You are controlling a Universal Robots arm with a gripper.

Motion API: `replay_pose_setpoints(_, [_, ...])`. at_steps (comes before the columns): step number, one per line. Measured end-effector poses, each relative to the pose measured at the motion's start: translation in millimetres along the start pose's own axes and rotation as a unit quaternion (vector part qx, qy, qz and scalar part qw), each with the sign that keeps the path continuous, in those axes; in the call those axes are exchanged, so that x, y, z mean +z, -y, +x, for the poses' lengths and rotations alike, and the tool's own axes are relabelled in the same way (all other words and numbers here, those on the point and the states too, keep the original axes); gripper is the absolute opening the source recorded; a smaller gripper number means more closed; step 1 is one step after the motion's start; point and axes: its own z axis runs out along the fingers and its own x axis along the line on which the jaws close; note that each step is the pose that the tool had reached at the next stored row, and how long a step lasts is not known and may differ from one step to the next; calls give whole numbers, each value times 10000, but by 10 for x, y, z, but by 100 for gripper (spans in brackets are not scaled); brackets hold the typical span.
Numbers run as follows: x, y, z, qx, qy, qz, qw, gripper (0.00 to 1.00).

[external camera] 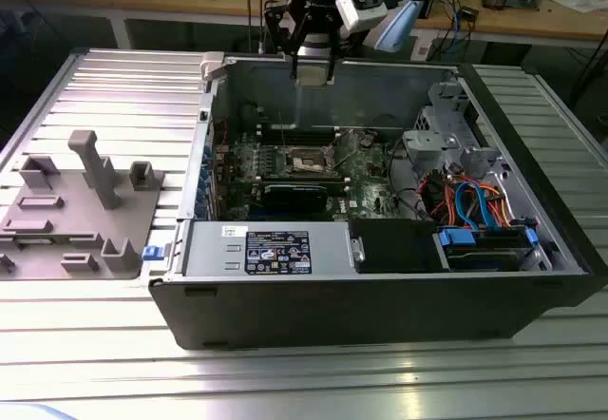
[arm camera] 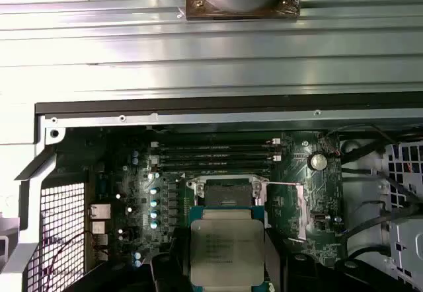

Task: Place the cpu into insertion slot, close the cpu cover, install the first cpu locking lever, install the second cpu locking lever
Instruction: 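Place the cpu into insertion slot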

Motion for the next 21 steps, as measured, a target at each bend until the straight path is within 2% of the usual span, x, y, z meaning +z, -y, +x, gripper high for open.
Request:
replay_pose_setpoints(5, [1, 0, 0, 320, 28, -6, 9995, 54])
replay_pose_setpoints(10, [2, 0, 0, 700, 63, -13, 9975, 54])
replay_pose_setpoints(15, [2, 0, 0, 713, 64, -14, 9974, 54])
replay_pose_setpoints(21, [3, 0, 0, 901, 81, -17, 9959, 54])
